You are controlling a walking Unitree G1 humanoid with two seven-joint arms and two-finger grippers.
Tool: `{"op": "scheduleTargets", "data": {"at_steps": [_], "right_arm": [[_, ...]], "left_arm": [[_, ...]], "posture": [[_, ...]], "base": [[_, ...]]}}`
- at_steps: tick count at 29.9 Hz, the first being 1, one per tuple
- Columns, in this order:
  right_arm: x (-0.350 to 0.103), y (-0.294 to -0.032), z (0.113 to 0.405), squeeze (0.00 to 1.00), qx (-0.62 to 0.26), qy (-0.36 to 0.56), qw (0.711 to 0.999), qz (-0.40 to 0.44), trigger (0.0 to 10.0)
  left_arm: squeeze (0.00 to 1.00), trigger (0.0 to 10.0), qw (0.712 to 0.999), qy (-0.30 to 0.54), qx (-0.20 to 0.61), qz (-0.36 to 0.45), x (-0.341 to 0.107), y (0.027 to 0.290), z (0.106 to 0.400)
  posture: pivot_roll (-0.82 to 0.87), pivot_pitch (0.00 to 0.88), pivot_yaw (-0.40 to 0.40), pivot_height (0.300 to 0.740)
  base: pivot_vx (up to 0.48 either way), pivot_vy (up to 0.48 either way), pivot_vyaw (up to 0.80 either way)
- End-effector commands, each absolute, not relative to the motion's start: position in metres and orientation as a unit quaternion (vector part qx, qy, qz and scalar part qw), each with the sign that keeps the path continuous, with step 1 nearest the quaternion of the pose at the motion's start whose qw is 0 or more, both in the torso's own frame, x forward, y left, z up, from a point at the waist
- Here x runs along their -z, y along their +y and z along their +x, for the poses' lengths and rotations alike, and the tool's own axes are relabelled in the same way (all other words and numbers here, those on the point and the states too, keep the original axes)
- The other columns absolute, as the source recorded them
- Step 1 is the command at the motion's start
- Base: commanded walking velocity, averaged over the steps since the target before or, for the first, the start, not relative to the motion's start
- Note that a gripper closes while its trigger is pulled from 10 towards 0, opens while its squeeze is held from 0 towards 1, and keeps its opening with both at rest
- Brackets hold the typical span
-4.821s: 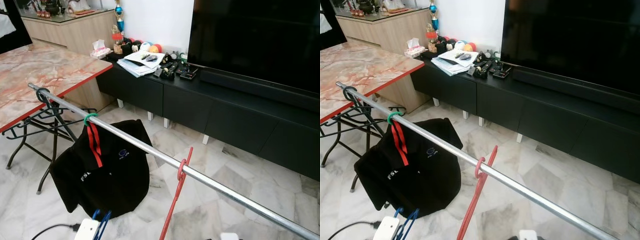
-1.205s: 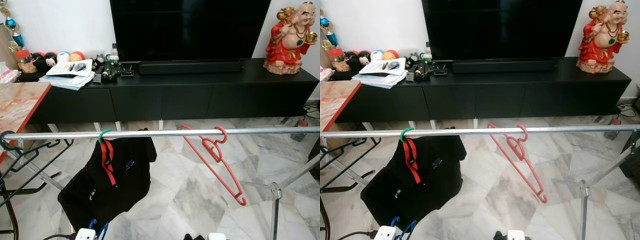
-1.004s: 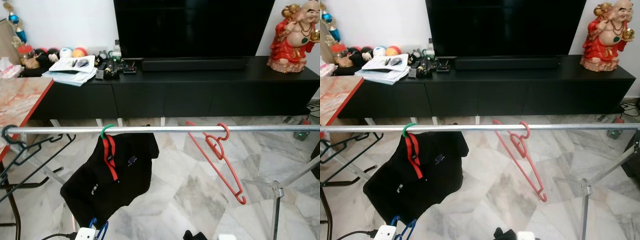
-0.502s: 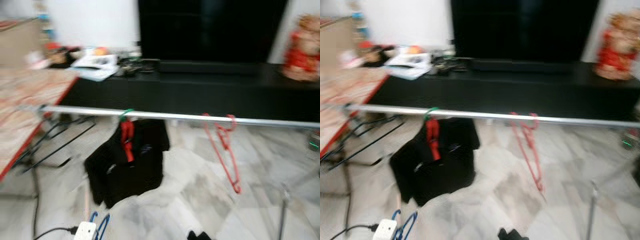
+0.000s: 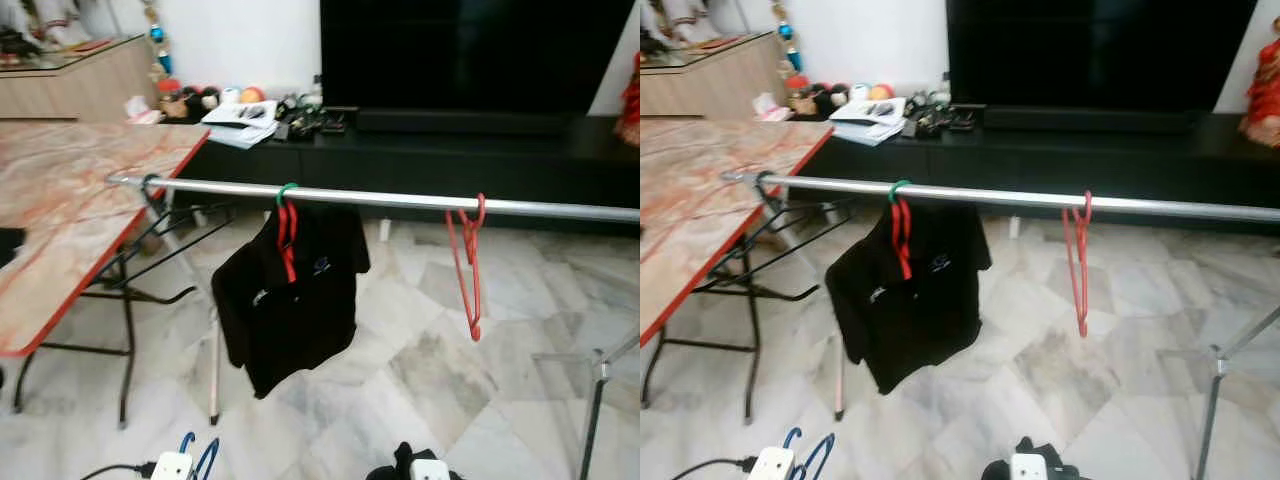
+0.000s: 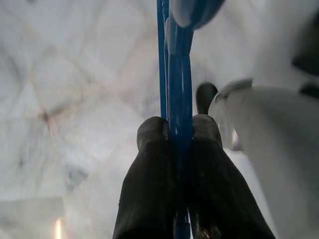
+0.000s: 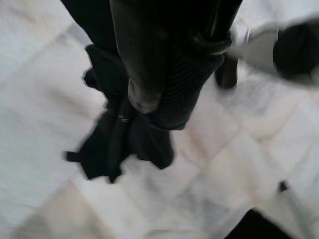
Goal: Hang hanger
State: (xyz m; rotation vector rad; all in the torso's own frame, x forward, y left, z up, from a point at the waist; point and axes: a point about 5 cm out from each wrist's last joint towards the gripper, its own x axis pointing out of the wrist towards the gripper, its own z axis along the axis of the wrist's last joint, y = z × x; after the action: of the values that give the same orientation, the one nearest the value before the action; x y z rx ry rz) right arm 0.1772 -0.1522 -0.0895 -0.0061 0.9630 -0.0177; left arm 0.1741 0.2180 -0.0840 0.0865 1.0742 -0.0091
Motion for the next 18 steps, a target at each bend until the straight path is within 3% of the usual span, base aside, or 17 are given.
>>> {"op": "scheduleTargets", "data": {"at_steps": [1, 9, 18], "right_arm": [[0.089, -0.144, 0.178, 0.0, 0.0, 0.466, 0.885, 0.002, 10.0], [0.093, -0.145, 0.168, 0.0, 0.0, 0.471, 0.882, 0.001, 10.0], [0.096, -0.151, 0.159, 0.0, 0.001, 0.468, 0.884, -0.001, 10.0]], "left_arm": [[0.0, 10.0, 0.866, 0.496, 0.005, 0.054, 0.078, 0.223, 0.184], [0.0, 10.0, 0.866, 0.497, 0.005, 0.054, 0.078, 0.223, 0.184], [0.0, 10.0, 0.867, 0.496, 0.003, 0.053, 0.078, 0.223, 0.185]], "posture": [[0.01, 0.014, 0.033, 0.74], [0.01, 0.017, 0.032, 0.74], [0.01, 0.019, 0.032, 0.74]], "base": [[-0.322, 0.0, -0.56], [-0.321, 0.0, -0.58], [-0.322, 0.0, 0.0]]}}
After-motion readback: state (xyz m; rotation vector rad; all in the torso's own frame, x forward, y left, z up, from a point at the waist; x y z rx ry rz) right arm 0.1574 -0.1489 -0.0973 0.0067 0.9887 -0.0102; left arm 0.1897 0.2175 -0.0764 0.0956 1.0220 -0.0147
